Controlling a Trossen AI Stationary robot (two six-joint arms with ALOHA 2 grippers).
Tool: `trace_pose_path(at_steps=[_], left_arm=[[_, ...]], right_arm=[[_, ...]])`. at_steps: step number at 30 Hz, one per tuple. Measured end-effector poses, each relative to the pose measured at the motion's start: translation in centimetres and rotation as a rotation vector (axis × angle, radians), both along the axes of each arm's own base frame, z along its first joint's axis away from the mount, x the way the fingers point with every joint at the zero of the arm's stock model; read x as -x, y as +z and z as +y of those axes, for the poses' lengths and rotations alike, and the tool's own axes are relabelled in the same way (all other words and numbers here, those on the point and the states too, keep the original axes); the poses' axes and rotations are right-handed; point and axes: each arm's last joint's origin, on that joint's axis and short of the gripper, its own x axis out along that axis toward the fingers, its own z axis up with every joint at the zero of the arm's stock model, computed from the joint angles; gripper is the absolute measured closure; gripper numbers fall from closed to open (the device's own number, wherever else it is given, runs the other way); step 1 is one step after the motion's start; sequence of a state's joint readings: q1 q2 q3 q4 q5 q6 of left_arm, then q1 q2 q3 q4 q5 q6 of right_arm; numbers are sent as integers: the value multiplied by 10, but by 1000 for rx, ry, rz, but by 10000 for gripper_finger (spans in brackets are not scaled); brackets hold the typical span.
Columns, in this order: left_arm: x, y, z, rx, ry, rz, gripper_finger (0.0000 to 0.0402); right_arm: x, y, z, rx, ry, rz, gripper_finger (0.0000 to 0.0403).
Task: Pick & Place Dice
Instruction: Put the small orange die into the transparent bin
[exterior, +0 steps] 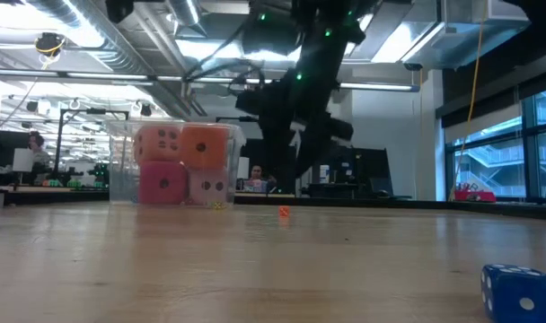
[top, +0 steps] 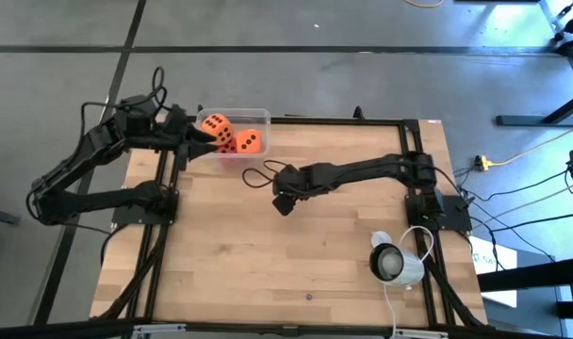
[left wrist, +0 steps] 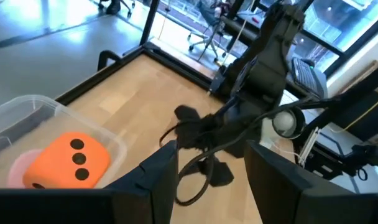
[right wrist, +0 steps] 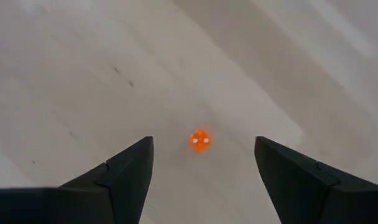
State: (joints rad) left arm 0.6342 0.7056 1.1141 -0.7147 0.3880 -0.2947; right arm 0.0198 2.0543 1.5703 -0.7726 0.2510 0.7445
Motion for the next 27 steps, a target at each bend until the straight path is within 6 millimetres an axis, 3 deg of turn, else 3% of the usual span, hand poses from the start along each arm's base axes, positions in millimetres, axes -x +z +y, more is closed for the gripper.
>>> trace_pose_path(at_steps=[11,18,27], left_arm=[[2,1,-1,-5,3,-4,228],[-2,-1,1,1,1,7,229],[-2,-1,2,5,2,8,229]], right_arm=[[-4,-23,-9,-88,13,56,178],[-8,-42,-12,-128,18,91,186],[-9,-42,-22,-113,-15,70,196]])
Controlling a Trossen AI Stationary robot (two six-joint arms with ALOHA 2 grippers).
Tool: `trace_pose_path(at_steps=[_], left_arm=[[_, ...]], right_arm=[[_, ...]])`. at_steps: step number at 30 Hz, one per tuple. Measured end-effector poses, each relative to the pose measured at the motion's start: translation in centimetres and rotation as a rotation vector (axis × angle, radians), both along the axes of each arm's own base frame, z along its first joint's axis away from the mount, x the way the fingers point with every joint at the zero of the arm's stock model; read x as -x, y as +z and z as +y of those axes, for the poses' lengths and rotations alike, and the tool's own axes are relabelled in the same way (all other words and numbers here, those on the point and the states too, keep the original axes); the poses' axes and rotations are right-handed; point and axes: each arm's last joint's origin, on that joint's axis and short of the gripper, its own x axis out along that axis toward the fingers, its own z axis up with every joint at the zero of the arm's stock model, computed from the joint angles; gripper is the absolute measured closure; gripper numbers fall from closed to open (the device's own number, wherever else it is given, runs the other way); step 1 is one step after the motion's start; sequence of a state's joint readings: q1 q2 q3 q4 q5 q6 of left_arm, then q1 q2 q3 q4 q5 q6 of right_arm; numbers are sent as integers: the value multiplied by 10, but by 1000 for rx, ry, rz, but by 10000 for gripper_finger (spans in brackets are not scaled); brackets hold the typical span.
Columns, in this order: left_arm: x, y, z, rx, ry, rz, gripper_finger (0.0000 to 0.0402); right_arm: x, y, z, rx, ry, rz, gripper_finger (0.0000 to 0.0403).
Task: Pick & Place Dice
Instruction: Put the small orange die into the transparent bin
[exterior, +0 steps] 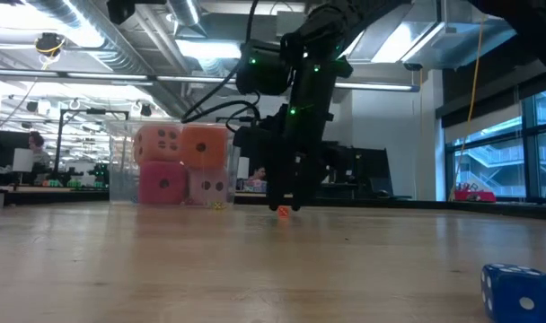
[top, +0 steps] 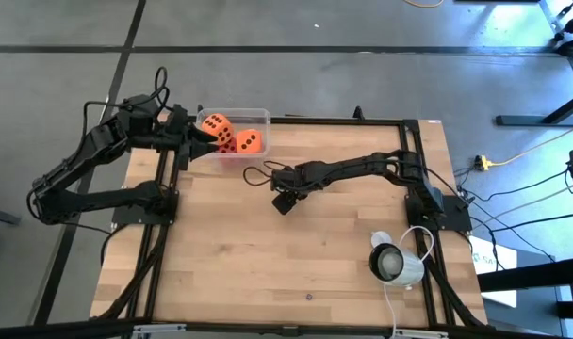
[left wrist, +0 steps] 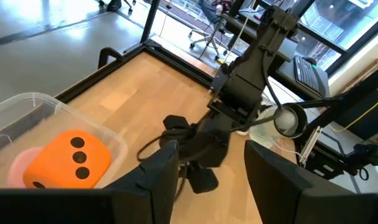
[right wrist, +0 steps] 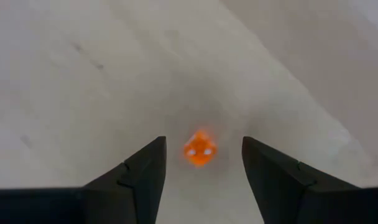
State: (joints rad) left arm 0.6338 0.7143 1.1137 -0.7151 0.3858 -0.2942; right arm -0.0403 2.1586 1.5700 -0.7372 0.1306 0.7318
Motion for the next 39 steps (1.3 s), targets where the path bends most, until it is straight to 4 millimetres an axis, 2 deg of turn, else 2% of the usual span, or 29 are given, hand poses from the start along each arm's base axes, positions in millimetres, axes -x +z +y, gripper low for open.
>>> trace_pose_path(at_steps=[6,18,39], left_arm=[[0,0,0,9,2,-2,229],[0,0,0,10,3,-2,229],[0,0,0,9,5,-2,229]], right_arm=[[-2,1,-9,-13,-8,-28,202],[-4,-6,-9,-43,-15,-23,202],[-2,-9,4,-98,-49,11,202]])
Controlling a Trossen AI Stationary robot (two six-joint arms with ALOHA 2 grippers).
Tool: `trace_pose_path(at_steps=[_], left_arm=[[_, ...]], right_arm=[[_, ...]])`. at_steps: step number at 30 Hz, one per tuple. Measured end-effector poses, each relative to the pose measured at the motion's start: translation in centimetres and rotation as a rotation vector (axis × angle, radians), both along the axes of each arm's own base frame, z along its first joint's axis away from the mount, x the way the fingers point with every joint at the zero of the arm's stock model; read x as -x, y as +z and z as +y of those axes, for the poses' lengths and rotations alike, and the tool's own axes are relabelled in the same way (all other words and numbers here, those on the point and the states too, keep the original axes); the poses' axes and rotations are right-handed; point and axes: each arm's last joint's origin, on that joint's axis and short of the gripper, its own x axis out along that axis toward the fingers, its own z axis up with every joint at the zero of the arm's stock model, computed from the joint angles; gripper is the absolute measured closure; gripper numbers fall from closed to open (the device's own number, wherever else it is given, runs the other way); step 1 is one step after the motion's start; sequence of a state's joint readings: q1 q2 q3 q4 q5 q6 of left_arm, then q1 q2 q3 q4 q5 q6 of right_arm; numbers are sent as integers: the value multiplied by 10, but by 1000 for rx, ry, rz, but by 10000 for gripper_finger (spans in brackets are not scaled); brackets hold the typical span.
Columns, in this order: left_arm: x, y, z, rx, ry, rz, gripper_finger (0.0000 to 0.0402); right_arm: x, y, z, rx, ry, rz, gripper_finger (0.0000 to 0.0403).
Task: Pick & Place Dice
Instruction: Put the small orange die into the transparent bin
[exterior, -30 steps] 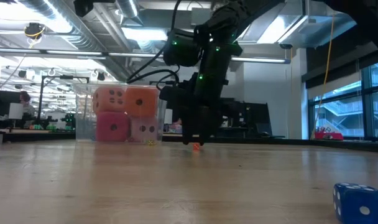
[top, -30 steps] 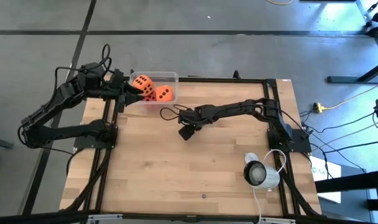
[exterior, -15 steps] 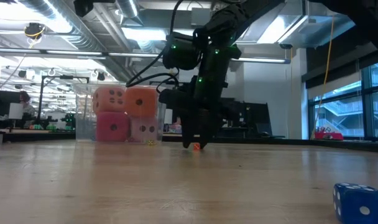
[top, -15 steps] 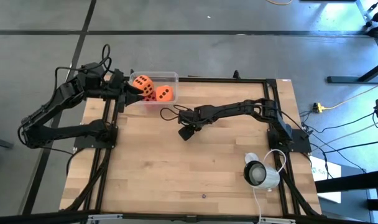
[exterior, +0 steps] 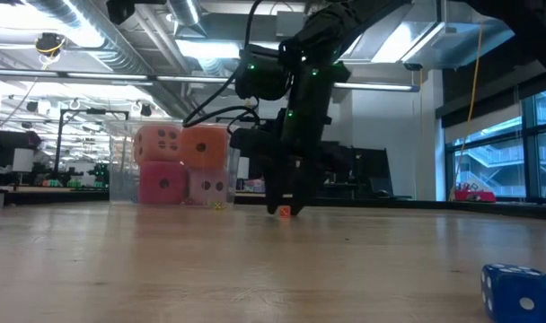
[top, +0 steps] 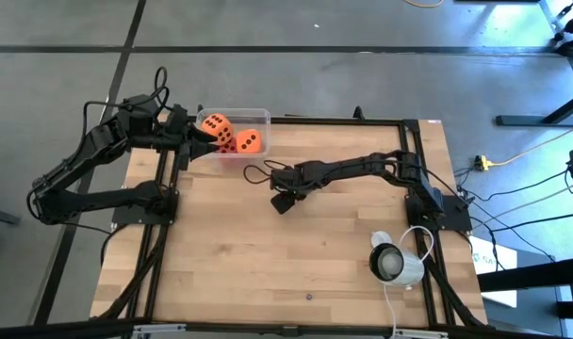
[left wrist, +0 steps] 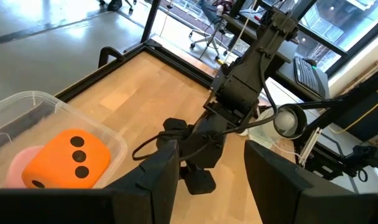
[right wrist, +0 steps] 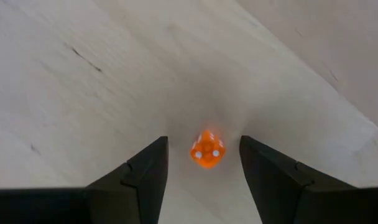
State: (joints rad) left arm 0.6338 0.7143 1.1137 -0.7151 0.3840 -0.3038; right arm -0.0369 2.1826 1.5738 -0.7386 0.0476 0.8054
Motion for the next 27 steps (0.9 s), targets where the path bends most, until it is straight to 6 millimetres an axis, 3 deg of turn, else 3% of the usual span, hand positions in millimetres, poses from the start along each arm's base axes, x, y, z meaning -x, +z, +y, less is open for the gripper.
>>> trace_pose_path(at_steps=[15,27], left_arm=[[0,1,0,9,6,-13,229],[-1,1,1,18,9,-16,229]], right_arm=[[0,-1,-1,-3,0,2,265],[0,-1,-7,-4,14,-9,260]])
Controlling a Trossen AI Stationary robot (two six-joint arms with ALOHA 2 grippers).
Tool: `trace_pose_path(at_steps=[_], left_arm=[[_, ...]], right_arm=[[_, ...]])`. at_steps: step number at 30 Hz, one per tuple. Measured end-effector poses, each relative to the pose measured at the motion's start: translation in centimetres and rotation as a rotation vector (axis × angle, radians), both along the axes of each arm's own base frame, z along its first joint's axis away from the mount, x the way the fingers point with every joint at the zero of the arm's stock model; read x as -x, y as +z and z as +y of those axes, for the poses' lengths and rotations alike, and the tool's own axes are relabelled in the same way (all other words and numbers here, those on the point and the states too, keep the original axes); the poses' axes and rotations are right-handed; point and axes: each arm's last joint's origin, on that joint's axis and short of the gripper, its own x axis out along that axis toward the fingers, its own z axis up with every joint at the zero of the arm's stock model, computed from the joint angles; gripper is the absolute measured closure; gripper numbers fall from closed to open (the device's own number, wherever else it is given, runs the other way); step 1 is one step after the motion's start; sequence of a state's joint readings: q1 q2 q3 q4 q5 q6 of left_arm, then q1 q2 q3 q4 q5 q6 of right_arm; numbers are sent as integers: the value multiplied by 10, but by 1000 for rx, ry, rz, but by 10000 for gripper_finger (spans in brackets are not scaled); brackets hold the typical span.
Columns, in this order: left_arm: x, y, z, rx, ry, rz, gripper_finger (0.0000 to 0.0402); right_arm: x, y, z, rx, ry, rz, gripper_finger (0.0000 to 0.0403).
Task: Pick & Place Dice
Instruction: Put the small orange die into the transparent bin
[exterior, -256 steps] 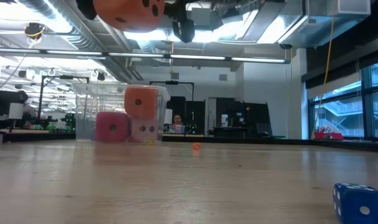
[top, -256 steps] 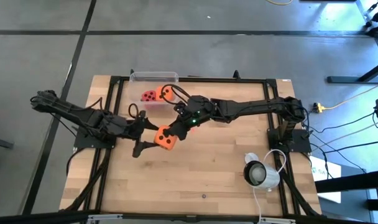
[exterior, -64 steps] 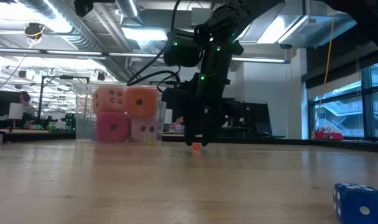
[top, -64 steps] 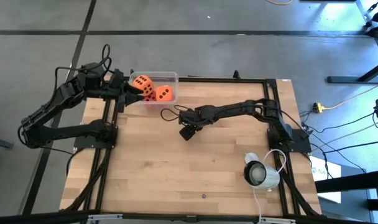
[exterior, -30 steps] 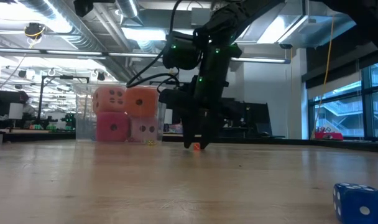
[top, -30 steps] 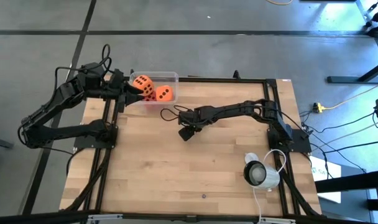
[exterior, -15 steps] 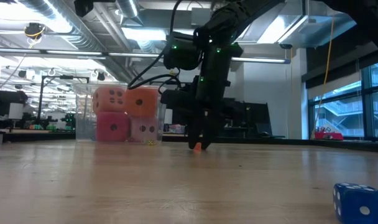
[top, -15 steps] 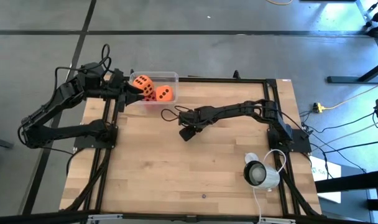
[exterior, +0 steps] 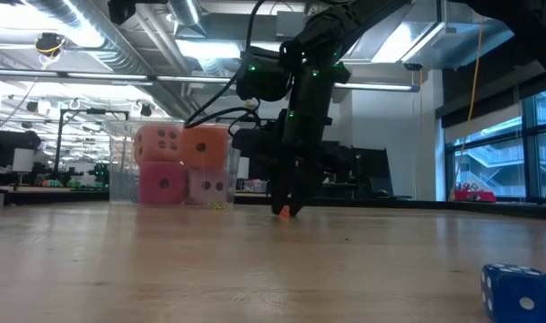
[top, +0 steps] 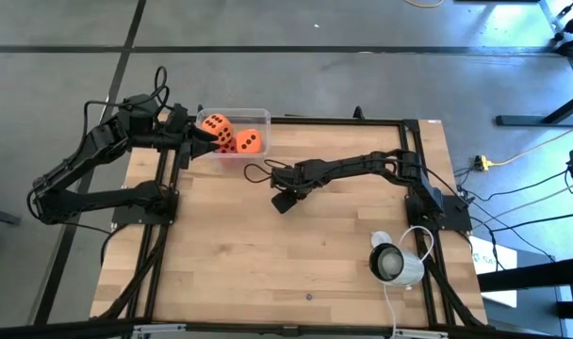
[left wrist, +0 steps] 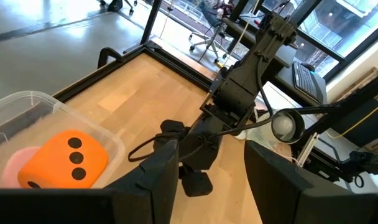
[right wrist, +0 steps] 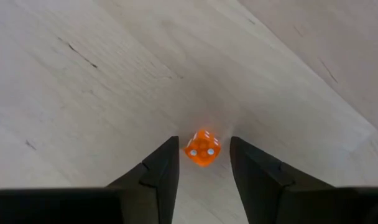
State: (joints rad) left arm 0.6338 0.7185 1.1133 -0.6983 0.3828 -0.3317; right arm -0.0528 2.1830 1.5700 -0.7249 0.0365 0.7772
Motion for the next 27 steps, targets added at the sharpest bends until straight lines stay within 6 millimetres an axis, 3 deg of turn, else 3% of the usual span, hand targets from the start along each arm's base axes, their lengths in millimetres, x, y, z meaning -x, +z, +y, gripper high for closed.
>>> trace_pose_path(at_steps=[16,27], left_arm=[[-1,0,0,14,4,-1,229],[-1,0,0,16,4,-1,229]], right_arm=[[-2,0,-2,7,2,-17,317],[-2,0,-1,1,-3,-19,331]])
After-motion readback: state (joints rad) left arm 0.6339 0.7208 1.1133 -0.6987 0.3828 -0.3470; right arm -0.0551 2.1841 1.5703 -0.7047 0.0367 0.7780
